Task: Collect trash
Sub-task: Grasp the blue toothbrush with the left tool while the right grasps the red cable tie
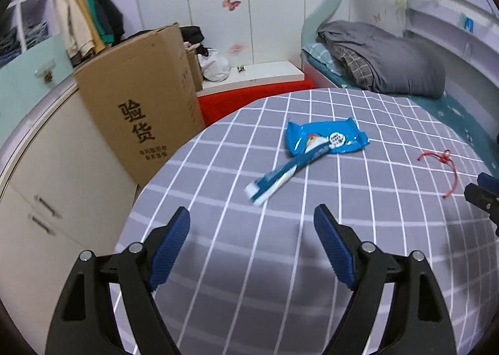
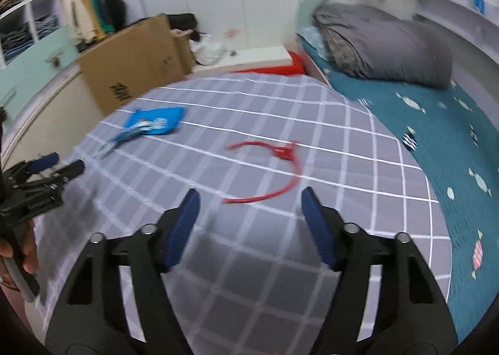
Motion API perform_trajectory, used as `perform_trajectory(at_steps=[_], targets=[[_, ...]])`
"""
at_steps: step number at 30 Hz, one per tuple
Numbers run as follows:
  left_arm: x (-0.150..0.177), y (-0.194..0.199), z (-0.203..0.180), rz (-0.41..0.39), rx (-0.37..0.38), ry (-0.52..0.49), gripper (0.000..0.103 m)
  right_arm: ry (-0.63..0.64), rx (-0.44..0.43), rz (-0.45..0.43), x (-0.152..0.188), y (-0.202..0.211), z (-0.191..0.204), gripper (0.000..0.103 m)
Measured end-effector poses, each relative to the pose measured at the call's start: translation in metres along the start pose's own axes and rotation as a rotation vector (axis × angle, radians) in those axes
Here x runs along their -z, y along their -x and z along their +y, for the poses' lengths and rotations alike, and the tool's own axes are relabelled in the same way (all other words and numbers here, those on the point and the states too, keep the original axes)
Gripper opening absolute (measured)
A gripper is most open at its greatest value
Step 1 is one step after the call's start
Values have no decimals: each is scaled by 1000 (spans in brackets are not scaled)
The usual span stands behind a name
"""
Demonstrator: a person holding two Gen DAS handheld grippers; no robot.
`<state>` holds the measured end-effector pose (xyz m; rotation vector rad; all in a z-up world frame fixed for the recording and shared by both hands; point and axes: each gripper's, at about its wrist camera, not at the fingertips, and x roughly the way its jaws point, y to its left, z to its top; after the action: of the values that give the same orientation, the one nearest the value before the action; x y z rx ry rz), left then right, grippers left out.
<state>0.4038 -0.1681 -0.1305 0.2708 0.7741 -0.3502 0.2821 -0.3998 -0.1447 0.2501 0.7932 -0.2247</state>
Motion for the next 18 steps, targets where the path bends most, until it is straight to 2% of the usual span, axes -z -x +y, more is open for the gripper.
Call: perform_trajectory(at_steps=[4,6,10,11,12,13,15,16,18], targets=[[-16,-16,-7,2,19,-11,80,-32,-20,40,-9,-18,-17,54],[-24,-27,-11,12,18,-30,80,0,35,28,-17,-21,-17,54],[-32,-45,-19,33,32,-43,80,14,47,57,-29,-36,-19,49],[-33,-48,-20,33,34,-41,75,19,52,55,-32,-37,-18,44],[-35,-52,-21,49,62,-43,65,22,59,59,-35,-39,-19,32],[-36,-55,-21,59,77,-42,62,27,64,59,-37,-41,-18,31],[-38,-60,-22,77,96,-40,49,39,74,58,-38,-43,-17,25],[-39,-61,-21,76,110,-40,47,43,75,57,-39,-44,-17,22],[-41,-63,-20,75,117,-37,26,47,64,57,-39,-45,-16,10]])
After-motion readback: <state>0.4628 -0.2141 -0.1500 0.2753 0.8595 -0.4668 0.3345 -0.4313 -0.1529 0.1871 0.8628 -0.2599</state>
